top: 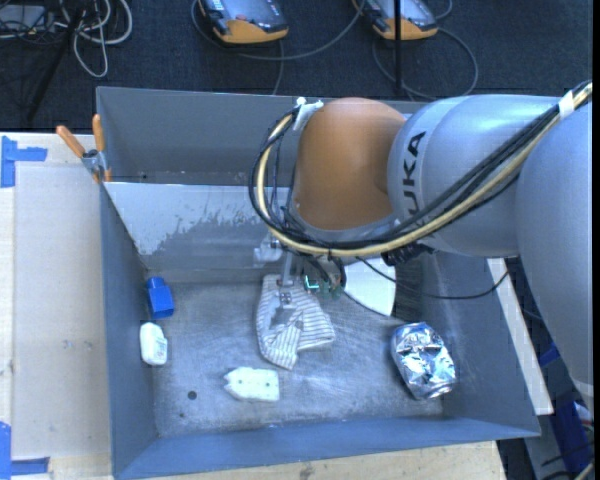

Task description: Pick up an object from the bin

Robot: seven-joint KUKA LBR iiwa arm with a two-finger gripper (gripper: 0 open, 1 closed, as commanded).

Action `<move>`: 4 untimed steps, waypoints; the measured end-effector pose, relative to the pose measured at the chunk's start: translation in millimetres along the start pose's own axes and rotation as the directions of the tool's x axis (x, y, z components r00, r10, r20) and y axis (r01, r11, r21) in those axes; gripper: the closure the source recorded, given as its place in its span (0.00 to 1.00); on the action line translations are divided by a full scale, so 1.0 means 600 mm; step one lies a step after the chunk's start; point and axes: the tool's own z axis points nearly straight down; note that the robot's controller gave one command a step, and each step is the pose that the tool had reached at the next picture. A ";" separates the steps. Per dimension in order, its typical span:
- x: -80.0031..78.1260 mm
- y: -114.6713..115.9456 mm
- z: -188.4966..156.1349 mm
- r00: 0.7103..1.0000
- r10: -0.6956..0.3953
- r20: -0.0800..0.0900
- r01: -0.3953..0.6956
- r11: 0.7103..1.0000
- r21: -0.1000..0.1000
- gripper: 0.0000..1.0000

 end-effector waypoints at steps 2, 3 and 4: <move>0.084 -0.096 0.116 0.995 -0.096 0.007 0.096 0.995 0.000 1.00; 0.084 -0.096 0.116 0.995 -0.095 0.007 0.095 0.995 0.000 1.00; 0.072 -0.089 -0.082 0.996 -0.092 0.010 0.092 0.996 0.000 1.00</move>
Offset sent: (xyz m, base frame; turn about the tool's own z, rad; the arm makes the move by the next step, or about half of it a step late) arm -0.0507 -0.0577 -0.0684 -0.0986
